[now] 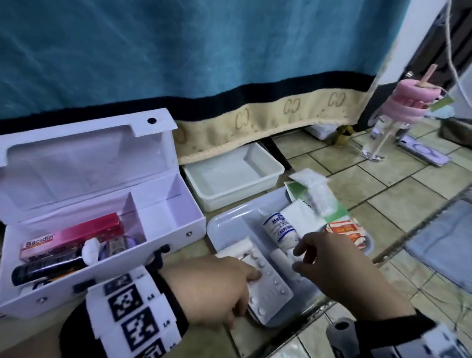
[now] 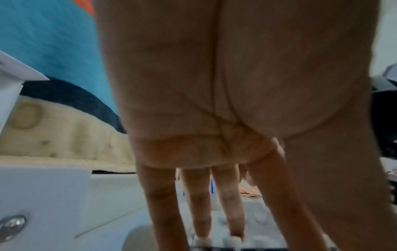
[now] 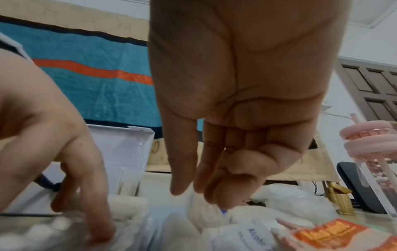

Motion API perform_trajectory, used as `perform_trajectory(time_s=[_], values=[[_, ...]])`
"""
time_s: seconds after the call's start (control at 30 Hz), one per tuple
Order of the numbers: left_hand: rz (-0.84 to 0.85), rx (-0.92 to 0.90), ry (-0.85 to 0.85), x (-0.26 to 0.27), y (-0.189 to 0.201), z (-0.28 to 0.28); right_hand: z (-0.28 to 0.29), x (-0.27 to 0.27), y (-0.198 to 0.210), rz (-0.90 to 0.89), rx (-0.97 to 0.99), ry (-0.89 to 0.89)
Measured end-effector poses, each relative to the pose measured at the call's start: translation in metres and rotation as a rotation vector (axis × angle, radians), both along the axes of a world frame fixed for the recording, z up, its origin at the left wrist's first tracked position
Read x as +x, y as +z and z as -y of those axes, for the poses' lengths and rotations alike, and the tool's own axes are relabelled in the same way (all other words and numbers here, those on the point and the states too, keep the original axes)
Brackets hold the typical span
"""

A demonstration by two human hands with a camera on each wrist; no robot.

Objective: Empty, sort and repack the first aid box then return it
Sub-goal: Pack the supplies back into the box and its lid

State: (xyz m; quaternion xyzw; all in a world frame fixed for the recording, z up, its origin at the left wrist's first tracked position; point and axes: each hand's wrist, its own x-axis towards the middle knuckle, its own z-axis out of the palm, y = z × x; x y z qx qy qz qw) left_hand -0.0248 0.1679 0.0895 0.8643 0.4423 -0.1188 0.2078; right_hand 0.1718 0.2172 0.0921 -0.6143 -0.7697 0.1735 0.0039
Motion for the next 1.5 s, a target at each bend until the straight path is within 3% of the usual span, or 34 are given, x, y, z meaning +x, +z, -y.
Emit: perform_trajectory(time_s=[0.23,0.37,0.6,0.87,1.03,1.33,1.5], values=[[-0.024,-0.021,-0.033,-0.009,-0.007,-0.003,0.008,0.0,-0.011,-0.058,-0.02,-0.009],[0.141,-0.015,-0.022,-0.015,0.003,-0.009,0.008,0.0,-0.008,-0.077,-0.033,-0.02],[0.407,0.172,0.248,-0.028,0.018,-0.021,0.008,-0.004,0.002,-0.137,0.005,-0.073],[0.481,0.224,0.382,-0.025,0.021,-0.021,0.026,-0.048,-0.017,0.021,0.028,0.259],[0.541,0.307,0.437,-0.029,0.024,-0.019,0.031,-0.062,-0.026,0.131,0.054,0.326],[0.597,0.397,0.514,-0.03,0.026,-0.014,0.03,-0.061,-0.014,-0.036,0.147,0.181],[0.617,0.462,0.545,-0.032,0.03,-0.01,0.025,-0.054,0.002,-0.166,0.082,0.087]])
